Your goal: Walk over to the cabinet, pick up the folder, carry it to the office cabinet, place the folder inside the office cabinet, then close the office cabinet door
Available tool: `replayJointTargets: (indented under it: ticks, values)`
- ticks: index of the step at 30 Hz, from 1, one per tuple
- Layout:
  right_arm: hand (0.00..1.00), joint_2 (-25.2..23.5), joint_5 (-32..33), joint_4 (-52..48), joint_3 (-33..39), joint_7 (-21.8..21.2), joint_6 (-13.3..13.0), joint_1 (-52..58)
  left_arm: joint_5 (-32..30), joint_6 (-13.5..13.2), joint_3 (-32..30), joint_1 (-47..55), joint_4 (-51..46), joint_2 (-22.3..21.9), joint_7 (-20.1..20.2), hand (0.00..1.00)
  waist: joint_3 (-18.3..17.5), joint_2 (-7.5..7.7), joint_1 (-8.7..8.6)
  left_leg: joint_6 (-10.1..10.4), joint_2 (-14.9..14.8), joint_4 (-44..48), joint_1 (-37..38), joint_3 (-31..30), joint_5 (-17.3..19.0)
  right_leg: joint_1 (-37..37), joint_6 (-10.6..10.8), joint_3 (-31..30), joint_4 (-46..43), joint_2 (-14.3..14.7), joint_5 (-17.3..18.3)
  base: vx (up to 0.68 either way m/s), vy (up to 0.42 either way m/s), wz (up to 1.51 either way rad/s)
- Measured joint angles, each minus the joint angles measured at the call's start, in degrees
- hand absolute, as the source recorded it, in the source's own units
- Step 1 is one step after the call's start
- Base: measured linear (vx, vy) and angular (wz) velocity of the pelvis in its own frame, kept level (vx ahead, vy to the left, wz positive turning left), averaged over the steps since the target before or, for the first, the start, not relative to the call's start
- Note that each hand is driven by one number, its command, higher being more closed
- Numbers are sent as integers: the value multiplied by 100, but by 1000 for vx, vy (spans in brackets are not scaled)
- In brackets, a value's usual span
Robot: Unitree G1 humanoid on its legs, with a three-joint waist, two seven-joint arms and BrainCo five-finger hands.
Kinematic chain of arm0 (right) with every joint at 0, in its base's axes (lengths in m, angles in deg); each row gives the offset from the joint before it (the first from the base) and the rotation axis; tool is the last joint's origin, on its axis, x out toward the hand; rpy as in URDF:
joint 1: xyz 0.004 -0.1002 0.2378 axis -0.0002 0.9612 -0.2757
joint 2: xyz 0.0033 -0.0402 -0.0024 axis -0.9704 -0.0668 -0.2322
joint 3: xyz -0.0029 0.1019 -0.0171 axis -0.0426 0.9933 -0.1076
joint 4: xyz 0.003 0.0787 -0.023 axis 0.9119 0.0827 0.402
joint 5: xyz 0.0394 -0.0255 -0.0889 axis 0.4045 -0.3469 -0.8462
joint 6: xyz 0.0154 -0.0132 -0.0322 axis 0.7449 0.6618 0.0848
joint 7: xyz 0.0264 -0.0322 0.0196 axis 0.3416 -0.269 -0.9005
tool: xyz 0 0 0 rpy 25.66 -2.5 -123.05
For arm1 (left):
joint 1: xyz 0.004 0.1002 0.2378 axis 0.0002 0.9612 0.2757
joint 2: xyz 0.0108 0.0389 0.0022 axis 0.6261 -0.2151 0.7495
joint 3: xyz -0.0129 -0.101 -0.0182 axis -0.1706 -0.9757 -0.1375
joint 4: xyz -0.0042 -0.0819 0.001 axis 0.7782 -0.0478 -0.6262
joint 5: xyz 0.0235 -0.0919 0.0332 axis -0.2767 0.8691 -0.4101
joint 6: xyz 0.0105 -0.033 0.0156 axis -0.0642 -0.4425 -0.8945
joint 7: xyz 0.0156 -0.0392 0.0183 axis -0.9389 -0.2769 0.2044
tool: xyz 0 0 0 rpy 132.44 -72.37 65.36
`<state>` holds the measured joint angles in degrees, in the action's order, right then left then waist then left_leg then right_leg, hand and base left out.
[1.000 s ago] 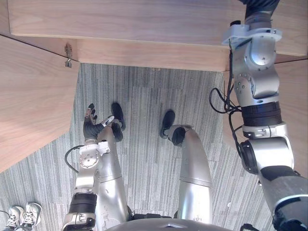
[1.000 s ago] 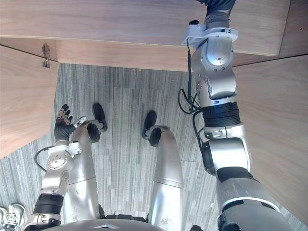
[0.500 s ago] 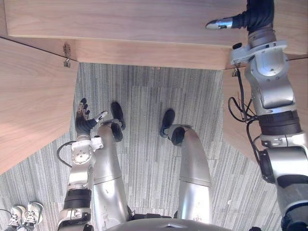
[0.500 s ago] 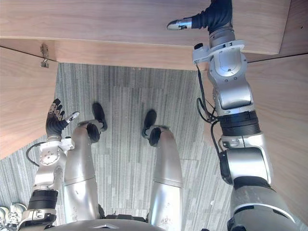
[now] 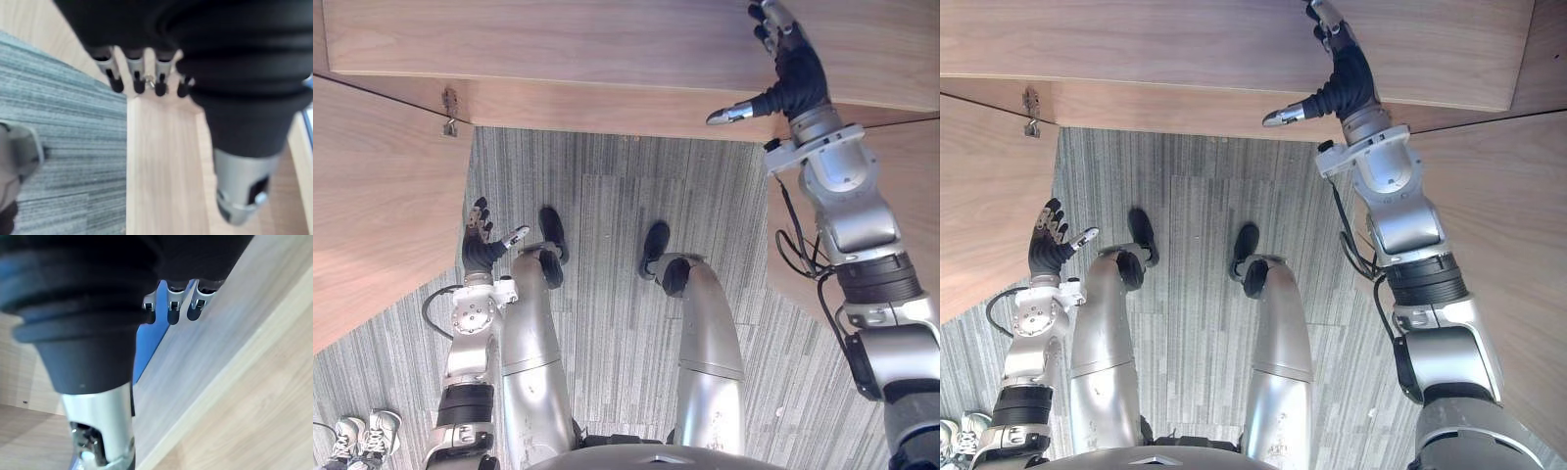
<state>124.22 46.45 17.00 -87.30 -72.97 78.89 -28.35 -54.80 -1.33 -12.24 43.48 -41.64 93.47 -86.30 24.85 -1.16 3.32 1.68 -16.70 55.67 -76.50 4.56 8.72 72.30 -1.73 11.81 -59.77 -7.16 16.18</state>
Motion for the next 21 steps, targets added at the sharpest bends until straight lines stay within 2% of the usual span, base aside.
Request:
replayJointTargets:
  ticks: [3,5,10,13,16,21]
  values:
    - [100,-509,-265,-342,404,135,-77,328,-107,-3,-18,2,-110,-3,-6,0,-4,8,-27,0,0,0,-35,1,-1,39,0,-4,-7,0,0,0,0,0]
    - [100,-957,-438,-444,669,455,-145,447,-112,-4,-16,2,-120,-24,-26,0,-7,14,-36,0,2,5,-49,9,-1,82,-1,-32,-31,-3,0,0,0,0]
    - [100,-1681,-715,-489,1126,1132,-193,435,-185,-9,4,3,-117,-104,-153,0,-7,14,-25,-9,9,12,-46,10,-7,97,-2,-41,-68,-11,3,0,0,0]
    - [100,-1933,-841,-488,1309,1496,-195,345,-222,-10,77,2,-111,-190,-232,0,-7,14,-20,-10,20,11,-48,23,-10,124,-4,-59,-96,-24,3,0,0,0]
    - [100,-1986,-881,-478,1432,1760,-195,230,-221,-10,102,2,-103,-246,-279,0,-7,14,-6,-1,25,3,-60,40,-20,162,-8,-84,-113,-26,1,0,0,0]
    - [100,-1978,-863,-321,1671,1998,-191,-132,-219,-11,169,2,-79,-247,-307,0,-7,14,-7,4,23,10,-77,35,-32,183,-11,-84,-131,-25,-1,0,0,0]
